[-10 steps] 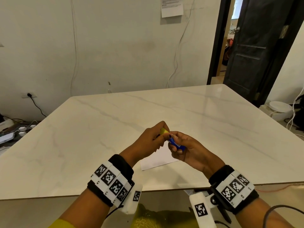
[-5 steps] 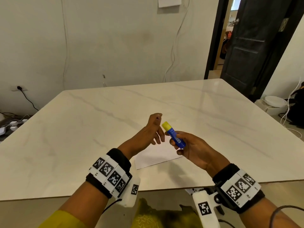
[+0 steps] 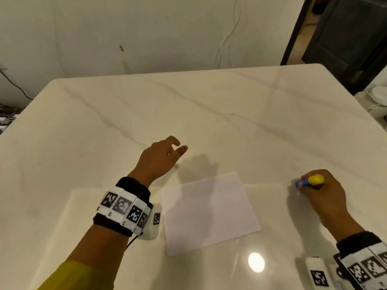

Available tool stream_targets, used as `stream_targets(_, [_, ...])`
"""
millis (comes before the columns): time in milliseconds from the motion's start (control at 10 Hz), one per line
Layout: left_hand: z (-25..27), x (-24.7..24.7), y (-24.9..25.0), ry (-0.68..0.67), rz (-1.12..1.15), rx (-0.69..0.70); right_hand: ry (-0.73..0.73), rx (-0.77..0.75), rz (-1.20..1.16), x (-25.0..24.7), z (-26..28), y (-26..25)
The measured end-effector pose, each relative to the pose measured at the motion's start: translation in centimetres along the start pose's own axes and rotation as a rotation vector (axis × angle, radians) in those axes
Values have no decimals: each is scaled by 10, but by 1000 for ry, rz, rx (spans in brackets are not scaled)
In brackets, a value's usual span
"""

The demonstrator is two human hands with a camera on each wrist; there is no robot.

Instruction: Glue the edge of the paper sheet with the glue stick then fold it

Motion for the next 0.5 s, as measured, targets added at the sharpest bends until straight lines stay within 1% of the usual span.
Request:
stream_targets(100, [-15,3,-17,53,-112,-60,51,21,47,-2,-4,-3])
stream_targets(200, [-5,1,-34,134,-143,-126,69,81,42,-3,1,-19])
stream_targets(300, [11,-6,-42,138,-109,-210,39,137,41,-2,5,-25])
stream_targets(400, [34,-4,-55,117,-29,-335,-74,213,146,-13,7,-25])
stream_targets(500, [45,-2,-63,102,-35,-399,-47,292,247,-31,8,-25])
Point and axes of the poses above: each hand's wrist, its own z-axis away from the middle knuckle, its own x-axis out of the palm, y = z × x, the point moved 3 cm from there along -z, towards the middle knuckle, and after that the axes turned 10 degrees about -x, right-handed, at the moved point
